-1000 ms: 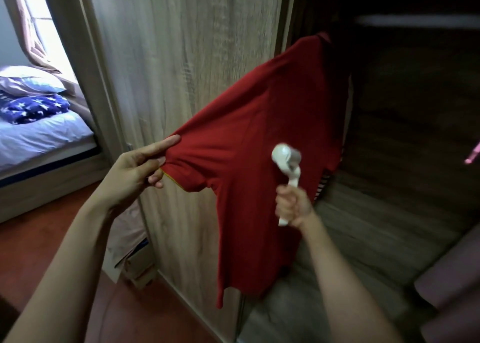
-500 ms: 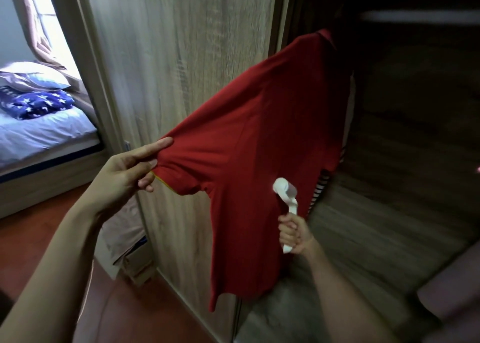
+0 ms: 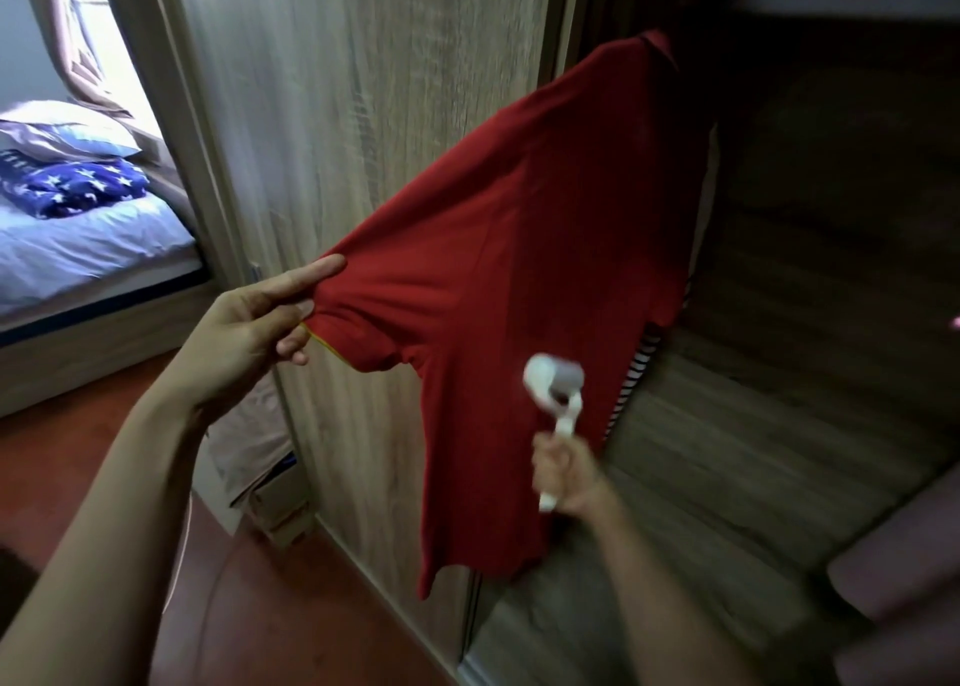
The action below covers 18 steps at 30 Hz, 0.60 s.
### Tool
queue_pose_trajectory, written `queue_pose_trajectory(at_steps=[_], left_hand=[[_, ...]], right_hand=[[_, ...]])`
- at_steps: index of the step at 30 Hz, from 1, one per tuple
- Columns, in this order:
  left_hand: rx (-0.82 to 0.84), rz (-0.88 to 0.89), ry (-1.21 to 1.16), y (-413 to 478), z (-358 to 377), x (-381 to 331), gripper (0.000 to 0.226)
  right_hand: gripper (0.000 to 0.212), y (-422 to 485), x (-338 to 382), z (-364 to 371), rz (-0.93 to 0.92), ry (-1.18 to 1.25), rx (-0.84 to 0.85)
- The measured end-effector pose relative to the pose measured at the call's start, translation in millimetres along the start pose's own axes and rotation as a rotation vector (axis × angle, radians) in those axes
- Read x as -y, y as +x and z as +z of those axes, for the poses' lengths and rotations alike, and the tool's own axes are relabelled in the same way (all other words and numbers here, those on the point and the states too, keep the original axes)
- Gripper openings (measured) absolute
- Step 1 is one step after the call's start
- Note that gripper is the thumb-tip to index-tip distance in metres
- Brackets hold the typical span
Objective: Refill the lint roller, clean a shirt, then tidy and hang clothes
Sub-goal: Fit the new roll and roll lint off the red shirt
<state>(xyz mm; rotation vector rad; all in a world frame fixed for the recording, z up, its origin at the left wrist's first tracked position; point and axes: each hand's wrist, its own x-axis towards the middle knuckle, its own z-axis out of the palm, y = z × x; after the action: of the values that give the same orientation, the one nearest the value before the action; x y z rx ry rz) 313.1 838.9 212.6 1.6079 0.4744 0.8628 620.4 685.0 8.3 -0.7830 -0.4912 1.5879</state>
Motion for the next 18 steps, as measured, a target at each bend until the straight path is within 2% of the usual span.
queue_pose_trajectory(at_steps=[2, 4, 6, 8, 12, 14, 16, 18], left_hand=[[0.006, 0.0, 0.016, -1.0, 0.3, -0.5, 0.048], [0.02, 0.003, 0.018, -2.2, 0.4, -1.0, 0.049], [0.029, 0.01, 0.006, -3.6, -0.3, -1.2, 0.048], [0.035, 0.017, -0.006, -4.4, -1.1, -0.3, 0.047], [0.057, 0.029, -0.021, -5.0, -2.9, 2.2, 0.046], [0.062, 0.035, -0.008, -4.6, -5.1, 2.3, 0.046], [0.068, 0.043, 0.003, -3.7, -7.8, 2.9, 0.047], [0.067, 0.051, 0.016, -3.2, -10.5, 4.5, 0.047]], right_hand=[[0.043, -14.2, -54.2, -10.4, 0.105, -0.031, 0.034], [0.044, -22.1, -59.7, 2.5, 0.112, -0.083, 0.096], [0.059, -15.8, -22.0, 25.7, 0.032, -0.073, 0.041], [0.063, -12.9, 35.9, 70.1, -0.101, -0.142, 0.057], [0.043, -24.9, 117.5, 164.2, -0.367, -0.375, 0.107], [0.042, -25.8, 118.6, 181.0, -0.427, -0.433, -0.014], [0.041, -18.9, 84.2, 171.6, -0.464, -0.595, -0.318], [0.031, -13.1, 17.6, 137.1, -0.423, -0.848, -0.571]])
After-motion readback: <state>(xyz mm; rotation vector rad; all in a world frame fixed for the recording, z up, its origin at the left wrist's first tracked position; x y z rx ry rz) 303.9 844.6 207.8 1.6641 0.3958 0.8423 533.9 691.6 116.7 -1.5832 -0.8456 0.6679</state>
